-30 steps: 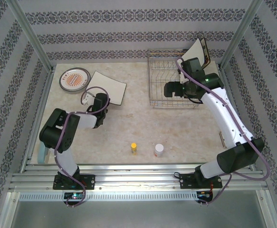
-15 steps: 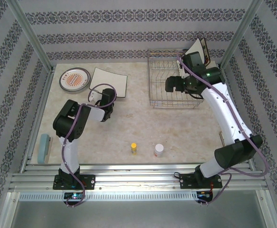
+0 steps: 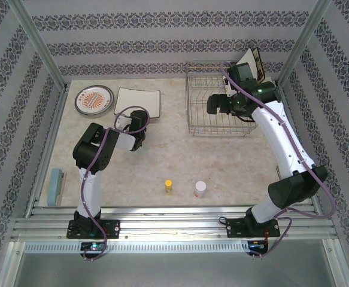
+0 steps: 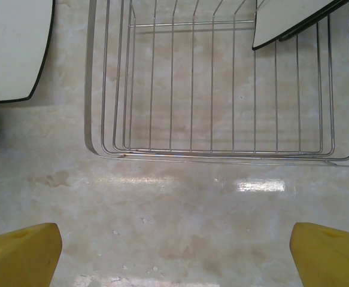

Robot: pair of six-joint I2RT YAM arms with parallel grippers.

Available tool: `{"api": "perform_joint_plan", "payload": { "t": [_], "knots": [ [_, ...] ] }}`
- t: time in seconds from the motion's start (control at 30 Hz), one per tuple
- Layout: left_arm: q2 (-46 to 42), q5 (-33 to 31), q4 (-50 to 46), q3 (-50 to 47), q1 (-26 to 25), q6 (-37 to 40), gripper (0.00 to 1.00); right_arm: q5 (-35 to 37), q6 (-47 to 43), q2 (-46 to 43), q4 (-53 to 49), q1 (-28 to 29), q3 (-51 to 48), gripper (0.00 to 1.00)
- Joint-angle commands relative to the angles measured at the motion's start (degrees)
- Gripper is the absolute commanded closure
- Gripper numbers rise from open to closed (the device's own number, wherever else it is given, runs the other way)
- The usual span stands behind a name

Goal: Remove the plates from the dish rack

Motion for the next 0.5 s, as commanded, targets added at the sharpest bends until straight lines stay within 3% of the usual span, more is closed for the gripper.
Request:
{"api": "perform_joint_plan", "payload": {
  "t": [0.0,0.47],
  "knots": [
    [-0.16,-1.13,1.39,2.23,-0.36,-1.57,0.75,-0.71,-0.82,0.40,-0.18,-0.74,0.51,0.02],
    [0.91,2.93,-5.76,3.94,-0.31,-2.54,0.40,-1.48,-0.81,-1.06,0.78,-1.60,-1.06,0.02]
  ]
}}
